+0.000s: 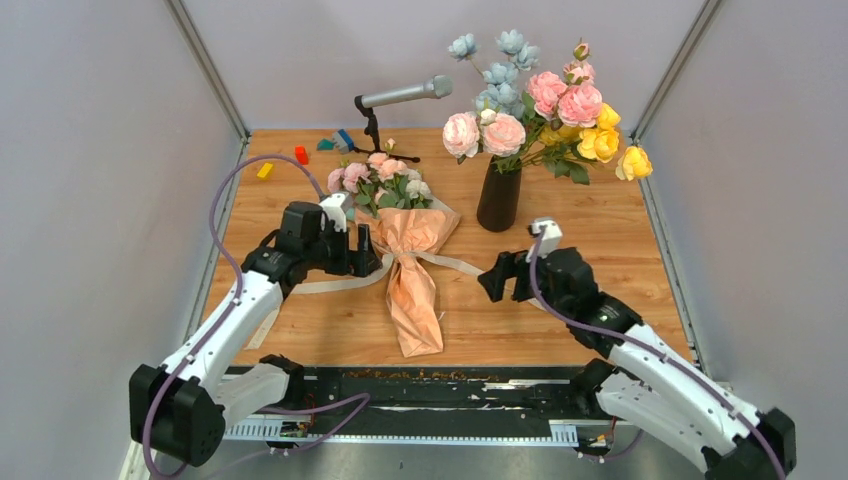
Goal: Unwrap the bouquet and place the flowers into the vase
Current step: Untie the ribbon from the wrapping paper.
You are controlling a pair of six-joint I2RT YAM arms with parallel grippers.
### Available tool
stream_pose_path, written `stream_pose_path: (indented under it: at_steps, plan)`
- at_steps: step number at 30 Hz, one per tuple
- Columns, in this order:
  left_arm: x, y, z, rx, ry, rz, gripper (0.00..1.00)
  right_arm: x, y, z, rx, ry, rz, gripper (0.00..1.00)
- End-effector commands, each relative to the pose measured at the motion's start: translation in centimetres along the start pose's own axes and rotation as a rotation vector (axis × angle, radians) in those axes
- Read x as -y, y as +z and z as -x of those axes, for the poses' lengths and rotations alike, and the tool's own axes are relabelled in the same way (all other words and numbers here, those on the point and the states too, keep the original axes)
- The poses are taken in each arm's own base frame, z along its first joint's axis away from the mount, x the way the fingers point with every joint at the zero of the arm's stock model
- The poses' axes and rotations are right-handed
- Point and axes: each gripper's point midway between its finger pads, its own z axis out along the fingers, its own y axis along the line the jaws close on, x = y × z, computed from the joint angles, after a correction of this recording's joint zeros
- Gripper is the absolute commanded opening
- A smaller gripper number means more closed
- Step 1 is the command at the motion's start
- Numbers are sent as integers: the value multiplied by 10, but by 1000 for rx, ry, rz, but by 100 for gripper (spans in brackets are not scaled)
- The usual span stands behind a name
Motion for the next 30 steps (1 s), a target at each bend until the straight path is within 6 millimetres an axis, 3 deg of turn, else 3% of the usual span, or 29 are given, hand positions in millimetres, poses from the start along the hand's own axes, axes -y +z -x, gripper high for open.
stream_pose_path:
  at_steps: [1, 5, 9, 10, 16, 23, 30]
  plan:
    - [22, 13, -5, 3, -64, -121, 97, -57, 24, 25, 104, -106, 119, 83]
    - [31, 31, -34, -29, -128, -163, 92, -89, 54, 23, 67, -206, 147, 70]
    - [32, 39, -44, -11, -215, -172, 87, -117, 83, 22, 19, -293, 161, 63]
    - [35, 39, -39, 21, -219, -189, 86, -121, 88, 22, 9, -299, 165, 62]
    - [32, 48, -49, 50, -302, -199, 81, -132, 119, 16, -39, -323, 161, 53]
    - [30, 56, -48, 76, -318, -203, 76, -144, 150, 7, -89, -381, 189, 43]
    - [29, 63, -50, 76, -317, -195, 67, -149, 171, 2, -125, -420, 184, 37]
